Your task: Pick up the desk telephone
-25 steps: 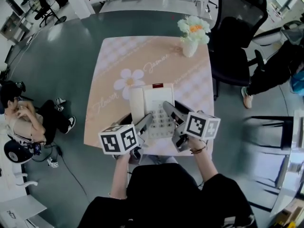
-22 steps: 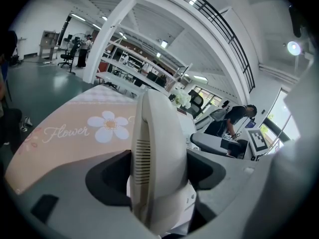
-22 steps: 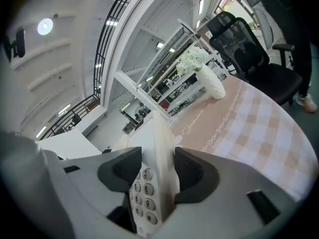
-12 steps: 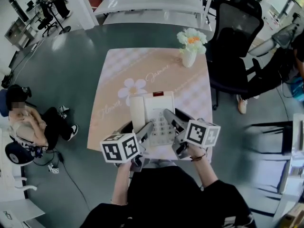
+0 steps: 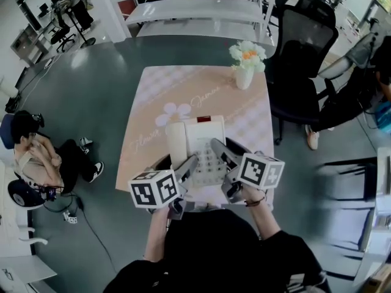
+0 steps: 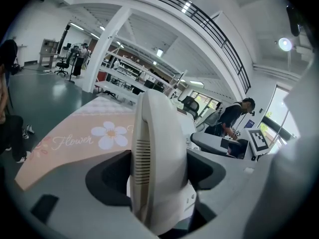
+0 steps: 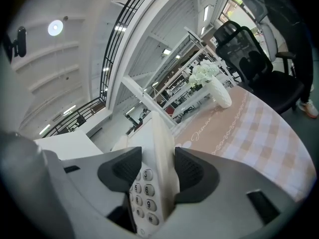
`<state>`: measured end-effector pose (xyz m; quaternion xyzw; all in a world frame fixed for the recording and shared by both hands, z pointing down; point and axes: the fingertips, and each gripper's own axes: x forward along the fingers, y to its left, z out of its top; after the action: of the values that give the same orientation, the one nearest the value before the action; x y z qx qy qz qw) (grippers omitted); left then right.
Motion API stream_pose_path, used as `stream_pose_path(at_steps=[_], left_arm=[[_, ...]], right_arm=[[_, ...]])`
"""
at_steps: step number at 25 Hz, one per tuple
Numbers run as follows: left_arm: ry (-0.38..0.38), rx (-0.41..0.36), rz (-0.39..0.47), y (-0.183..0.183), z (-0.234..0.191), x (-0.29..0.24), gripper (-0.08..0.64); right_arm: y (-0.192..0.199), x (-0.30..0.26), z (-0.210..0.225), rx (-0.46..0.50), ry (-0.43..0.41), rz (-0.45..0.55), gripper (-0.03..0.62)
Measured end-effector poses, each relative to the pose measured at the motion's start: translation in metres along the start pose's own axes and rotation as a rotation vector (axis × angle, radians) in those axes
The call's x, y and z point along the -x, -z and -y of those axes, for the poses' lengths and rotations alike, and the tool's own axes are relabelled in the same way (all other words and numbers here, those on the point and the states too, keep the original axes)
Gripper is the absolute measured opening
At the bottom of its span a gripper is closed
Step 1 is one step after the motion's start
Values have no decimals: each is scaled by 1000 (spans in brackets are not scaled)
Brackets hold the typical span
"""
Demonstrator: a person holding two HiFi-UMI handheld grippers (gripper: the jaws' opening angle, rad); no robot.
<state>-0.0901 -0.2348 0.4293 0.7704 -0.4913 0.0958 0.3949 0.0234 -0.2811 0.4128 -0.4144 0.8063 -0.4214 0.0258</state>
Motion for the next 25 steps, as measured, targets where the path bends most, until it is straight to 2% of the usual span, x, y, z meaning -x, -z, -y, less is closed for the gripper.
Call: stream_pose_path(at_steps=[25], left_arm=[[-5,-58,57,-25,21,14,321]], right_arm=[[-26,11,-22,44,-43,46,195]])
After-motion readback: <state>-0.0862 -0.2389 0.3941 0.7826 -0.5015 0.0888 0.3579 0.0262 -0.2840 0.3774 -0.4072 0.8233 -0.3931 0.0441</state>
